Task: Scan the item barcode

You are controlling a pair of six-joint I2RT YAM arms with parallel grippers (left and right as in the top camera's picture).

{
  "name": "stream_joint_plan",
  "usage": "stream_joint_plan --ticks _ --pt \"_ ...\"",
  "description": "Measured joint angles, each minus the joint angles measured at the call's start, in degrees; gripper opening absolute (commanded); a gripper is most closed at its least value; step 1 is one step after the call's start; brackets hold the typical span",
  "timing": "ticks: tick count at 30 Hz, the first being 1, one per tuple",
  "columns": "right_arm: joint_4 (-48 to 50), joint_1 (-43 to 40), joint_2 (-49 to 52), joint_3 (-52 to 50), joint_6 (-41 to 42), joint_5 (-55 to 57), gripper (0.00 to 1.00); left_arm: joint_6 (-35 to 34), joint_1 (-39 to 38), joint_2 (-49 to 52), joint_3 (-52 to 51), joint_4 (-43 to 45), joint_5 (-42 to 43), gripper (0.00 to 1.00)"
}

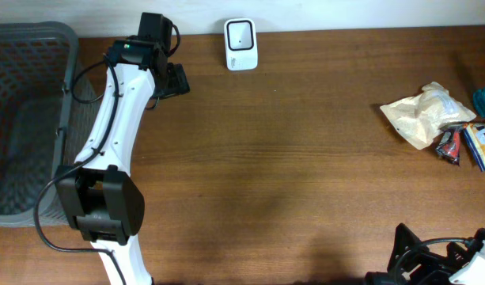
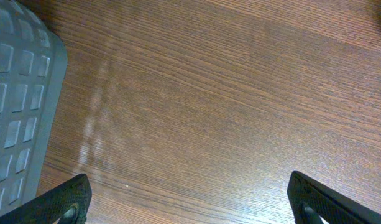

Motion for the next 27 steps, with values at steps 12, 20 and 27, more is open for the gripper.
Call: stream_joint_plan --ticks 12,20,27 --pt "52.28 0.98 -6.97 -40.83 -7.65 -7.93 0.98 0.02 0.0 0.0 0.0 -0.02 -0.02 0.99" --pt "76.22 6.71 -21.86 -64.46 -9.55 -9.7 0.98 0.02 0.0 0.0 0.0 0.02 0.0 0.99" --pt "81.37 6.71 -21.9 -69.94 -9.68 -7.61 0.98 0.02 0.0 0.0 0.0 0.0 0.0 0.99"
